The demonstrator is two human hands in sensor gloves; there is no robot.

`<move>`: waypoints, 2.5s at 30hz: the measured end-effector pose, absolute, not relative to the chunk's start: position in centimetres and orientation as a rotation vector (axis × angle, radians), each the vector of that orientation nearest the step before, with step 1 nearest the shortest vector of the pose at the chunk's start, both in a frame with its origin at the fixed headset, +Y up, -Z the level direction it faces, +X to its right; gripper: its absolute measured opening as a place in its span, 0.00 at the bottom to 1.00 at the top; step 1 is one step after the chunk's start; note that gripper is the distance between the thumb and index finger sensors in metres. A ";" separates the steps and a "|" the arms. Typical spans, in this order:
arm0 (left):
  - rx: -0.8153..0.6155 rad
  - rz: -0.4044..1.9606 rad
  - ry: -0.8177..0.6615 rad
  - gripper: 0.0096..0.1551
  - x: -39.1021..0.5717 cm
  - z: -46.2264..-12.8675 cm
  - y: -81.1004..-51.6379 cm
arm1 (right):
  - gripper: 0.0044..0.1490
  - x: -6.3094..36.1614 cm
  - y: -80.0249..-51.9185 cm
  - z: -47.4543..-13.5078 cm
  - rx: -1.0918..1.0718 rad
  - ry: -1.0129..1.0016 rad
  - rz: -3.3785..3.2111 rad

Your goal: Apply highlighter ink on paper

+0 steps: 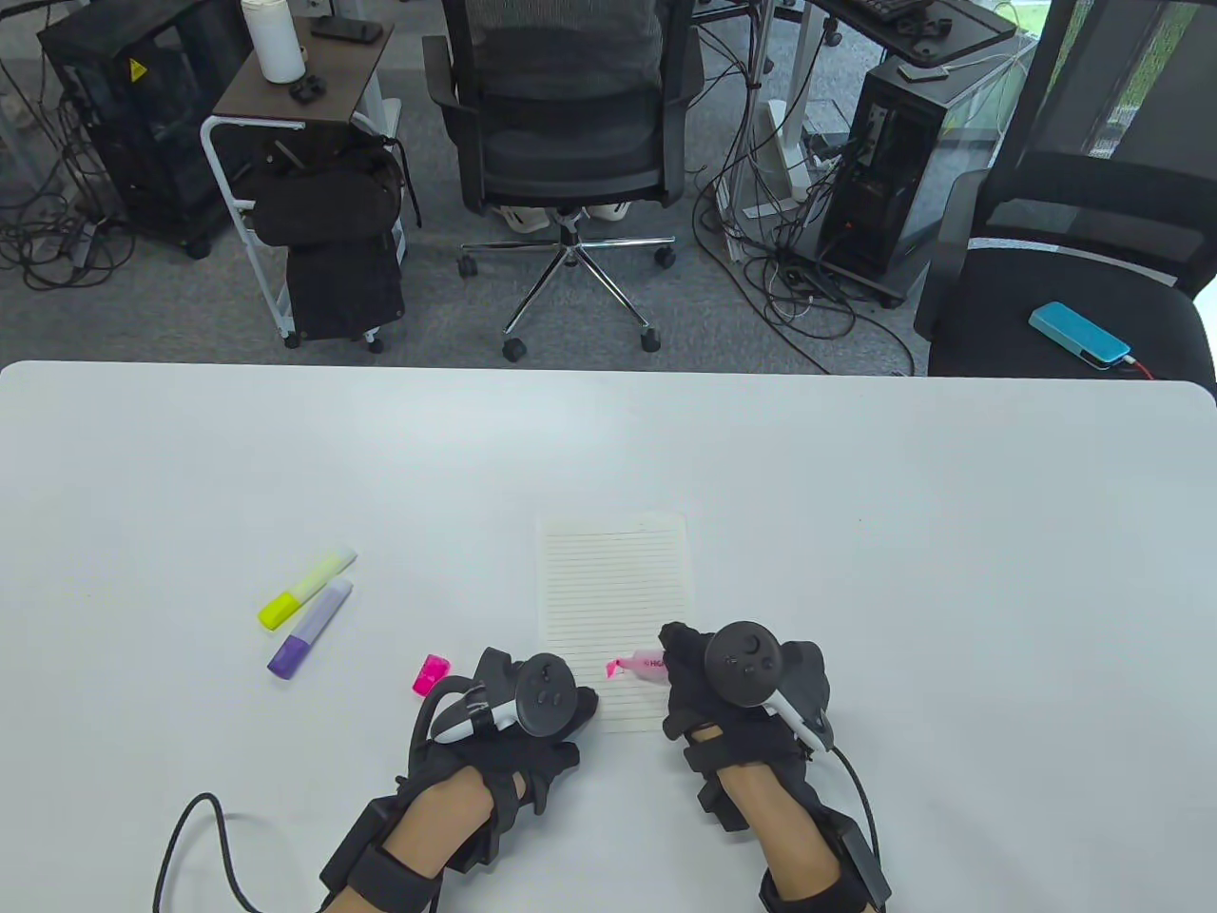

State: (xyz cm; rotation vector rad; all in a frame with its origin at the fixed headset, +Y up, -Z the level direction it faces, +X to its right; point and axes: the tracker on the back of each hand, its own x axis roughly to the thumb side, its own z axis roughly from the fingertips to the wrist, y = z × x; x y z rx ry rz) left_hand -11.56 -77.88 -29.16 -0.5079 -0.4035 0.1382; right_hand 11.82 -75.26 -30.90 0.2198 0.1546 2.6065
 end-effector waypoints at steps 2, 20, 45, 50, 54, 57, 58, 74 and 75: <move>-0.508 0.138 -0.404 0.38 -11.6 -29.2 -77.9 | 0.23 11.8 -75.2 -30.8 0.226 0.168 2.594; -0.508 0.138 -0.404 0.38 -11.6 -29.2 -77.9 | 0.24 11.8 -75.6 -31.0 0.176 0.114 2.626; -0.508 0.138 -0.404 0.39 -11.6 -29.2 -77.9 | 0.24 12.1 -75.6 -31.0 0.170 0.174 2.599; -0.510 0.138 -0.404 0.39 -11.6 -29.2 -77.9 | 0.24 12.4 -75.9 -31.2 0.146 0.141 2.607; -0.510 0.138 -0.405 0.39 -11.6 -29.2 -77.9 | 0.24 12.4 -75.6 -31.1 0.166 0.216 2.576; -0.510 0.137 -0.405 0.39 -11.6 -29.2 -77.9 | 0.24 12.3 -75.6 -31.1 0.165 0.178 2.600; -0.510 0.138 -0.405 0.38 -11.6 -29.2 -77.9 | 0.24 12.3 -75.7 -31.1 0.156 0.166 2.598; -0.510 0.139 -0.404 0.38 -11.6 -29.2 -77.9 | 0.24 12.4 -75.5 -31.1 0.149 0.156 2.600; -0.510 0.139 -0.404 0.38 -11.6 -29.2 -77.9 | 0.24 12.5 -75.3 -31.1 0.149 0.184 2.601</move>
